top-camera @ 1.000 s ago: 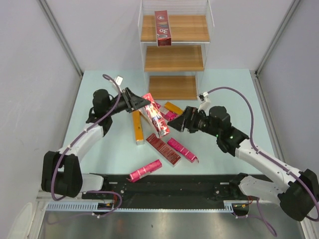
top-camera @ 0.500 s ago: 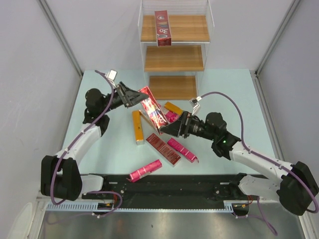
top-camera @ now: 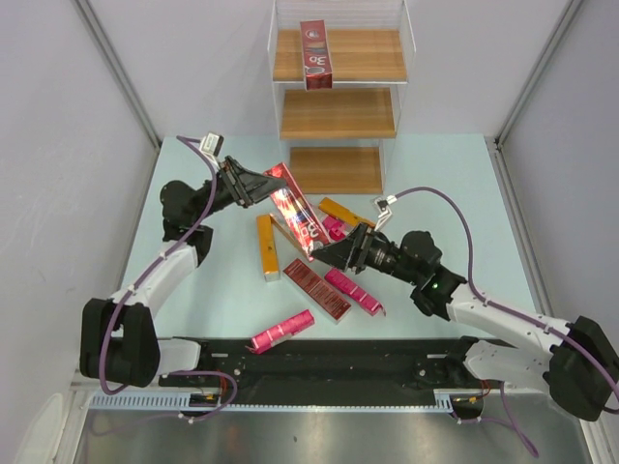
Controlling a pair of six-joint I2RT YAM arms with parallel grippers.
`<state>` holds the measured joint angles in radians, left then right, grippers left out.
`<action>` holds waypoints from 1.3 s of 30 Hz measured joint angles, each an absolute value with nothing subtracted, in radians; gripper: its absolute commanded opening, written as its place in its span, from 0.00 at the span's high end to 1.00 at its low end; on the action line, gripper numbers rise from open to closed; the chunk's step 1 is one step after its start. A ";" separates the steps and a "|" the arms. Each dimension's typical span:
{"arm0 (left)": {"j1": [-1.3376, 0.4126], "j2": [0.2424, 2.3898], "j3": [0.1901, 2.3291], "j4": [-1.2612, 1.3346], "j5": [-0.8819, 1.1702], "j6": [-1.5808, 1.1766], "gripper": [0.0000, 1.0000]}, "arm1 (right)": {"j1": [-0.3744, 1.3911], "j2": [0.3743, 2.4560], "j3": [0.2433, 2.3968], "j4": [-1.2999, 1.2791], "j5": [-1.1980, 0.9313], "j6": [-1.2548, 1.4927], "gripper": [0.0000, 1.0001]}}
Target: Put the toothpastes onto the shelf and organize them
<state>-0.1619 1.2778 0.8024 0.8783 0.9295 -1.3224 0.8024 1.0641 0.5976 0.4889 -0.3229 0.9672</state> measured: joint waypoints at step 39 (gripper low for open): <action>-0.176 1.044 0.919 0.194 0.678 -0.825 0.00 | 0.780 0.802 0.542 0.369 -0.131 0.902 0.80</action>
<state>-0.1761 1.0435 0.9188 0.1940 0.6777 -0.8253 0.7799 0.8021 0.5419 0.3691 -0.1310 0.9016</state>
